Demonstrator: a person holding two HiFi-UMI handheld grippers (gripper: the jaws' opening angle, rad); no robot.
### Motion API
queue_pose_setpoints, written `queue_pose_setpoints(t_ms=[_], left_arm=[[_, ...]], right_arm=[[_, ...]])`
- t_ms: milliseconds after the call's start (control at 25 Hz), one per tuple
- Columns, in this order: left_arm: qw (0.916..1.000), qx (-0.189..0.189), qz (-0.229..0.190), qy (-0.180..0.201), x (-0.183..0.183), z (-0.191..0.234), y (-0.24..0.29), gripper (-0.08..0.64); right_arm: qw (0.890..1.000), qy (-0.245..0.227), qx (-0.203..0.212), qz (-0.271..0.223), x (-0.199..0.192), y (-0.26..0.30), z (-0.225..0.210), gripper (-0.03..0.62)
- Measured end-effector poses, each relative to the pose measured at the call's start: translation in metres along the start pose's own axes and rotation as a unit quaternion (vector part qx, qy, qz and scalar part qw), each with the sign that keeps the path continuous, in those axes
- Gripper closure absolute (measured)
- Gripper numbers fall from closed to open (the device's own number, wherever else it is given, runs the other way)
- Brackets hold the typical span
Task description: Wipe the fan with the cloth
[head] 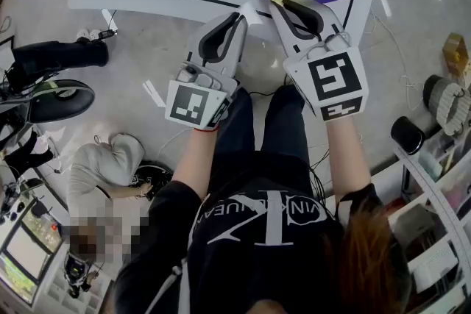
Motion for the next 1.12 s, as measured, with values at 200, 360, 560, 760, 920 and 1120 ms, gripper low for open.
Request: queue_pose_setpoints(t_ms=[200, 360, 560, 760, 920, 1120], left_arm=[[1.0000, 0.005, -0.001, -0.003, 0.001, -0.001, -0.002, 0.523], [0.9999, 0.012, -0.001, -0.004, 0.007, -0.003, -0.004, 0.525], [0.9997, 0.023, -0.009, -0.003, 0.014, 0.000, -0.006, 0.526], [0.9992, 0.032, -0.025, 0.002, 0.033, -0.002, -0.009, 0.526], [0.9985, 0.043, -0.031, 0.012, 0.049, -0.003, -0.008, 0.542], [0.9977, 0.057, -0.030, 0.020, 0.065, 0.000, -0.009, 0.549]], right_arm=[[1.000, -0.010, 0.028, -0.011, 0.007, 0.001, 0.006, 0.563], [0.998, -0.010, 0.052, -0.045, 0.020, -0.005, 0.010, 0.563], [0.993, 0.003, 0.083, -0.084, 0.031, -0.010, 0.012, 0.563], [0.987, 0.026, 0.102, -0.117, 0.044, -0.026, 0.014, 0.564], [0.987, 0.034, 0.103, -0.121, 0.048, -0.038, 0.014, 0.565], [0.988, 0.042, 0.091, -0.120, 0.048, -0.050, 0.016, 0.564]])
Point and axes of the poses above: the fingertips, and each gripper's own axes: y forward along the fingers, z to its left, x out of its top, the point moved 3 cm from there along -y, backward along the fingers, and after that the axes turned 15 degrees about x, right-handed, at the moved point
